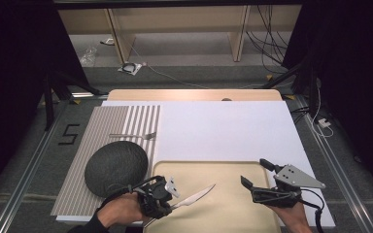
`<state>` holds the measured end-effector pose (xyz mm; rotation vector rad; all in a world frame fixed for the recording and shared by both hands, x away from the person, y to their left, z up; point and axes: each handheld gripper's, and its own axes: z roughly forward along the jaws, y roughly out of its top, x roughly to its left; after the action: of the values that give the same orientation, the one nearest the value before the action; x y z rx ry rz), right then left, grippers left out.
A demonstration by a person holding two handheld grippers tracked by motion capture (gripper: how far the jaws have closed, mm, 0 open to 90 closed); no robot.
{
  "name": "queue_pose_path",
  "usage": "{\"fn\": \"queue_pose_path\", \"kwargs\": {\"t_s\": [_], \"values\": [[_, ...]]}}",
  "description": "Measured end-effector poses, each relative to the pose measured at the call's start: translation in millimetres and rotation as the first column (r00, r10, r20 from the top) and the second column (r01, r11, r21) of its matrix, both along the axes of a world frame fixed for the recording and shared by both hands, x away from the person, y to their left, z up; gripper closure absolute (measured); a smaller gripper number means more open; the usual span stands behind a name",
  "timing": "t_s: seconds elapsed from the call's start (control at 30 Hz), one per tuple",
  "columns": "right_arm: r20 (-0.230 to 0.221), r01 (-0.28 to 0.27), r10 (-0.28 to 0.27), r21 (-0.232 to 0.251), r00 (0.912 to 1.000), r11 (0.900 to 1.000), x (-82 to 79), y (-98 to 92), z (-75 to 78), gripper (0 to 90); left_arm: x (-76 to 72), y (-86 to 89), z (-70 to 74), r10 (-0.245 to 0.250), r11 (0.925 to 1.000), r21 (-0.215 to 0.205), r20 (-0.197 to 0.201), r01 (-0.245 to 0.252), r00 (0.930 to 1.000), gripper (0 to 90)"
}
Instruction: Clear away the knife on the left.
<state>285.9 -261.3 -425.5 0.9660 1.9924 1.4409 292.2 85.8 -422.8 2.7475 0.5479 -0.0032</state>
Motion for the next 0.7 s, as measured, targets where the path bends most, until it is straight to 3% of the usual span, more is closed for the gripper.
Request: {"fn": "queue_pose_path", "kwargs": {"t_s": [0.3, 0.7], "values": [[0.002, 0.000, 0.000, -0.001, 1.0000, 1.000, 0.1, 0.0, 0.0, 15.3, -5.7, -14.2, -8.6, -0.041, 0.9981, 0.046, -0.004, 0.041, 0.9992, 79.2], [0.000, -0.001, 0.001, -0.009, 1.0000, 1.000, -0.5, 0.1, 0.4, 15.3, -10.8, -26.2, -20.9, -0.061, 0.9947, 0.081, -0.047, 0.065, 0.9970, 79.2]]}}
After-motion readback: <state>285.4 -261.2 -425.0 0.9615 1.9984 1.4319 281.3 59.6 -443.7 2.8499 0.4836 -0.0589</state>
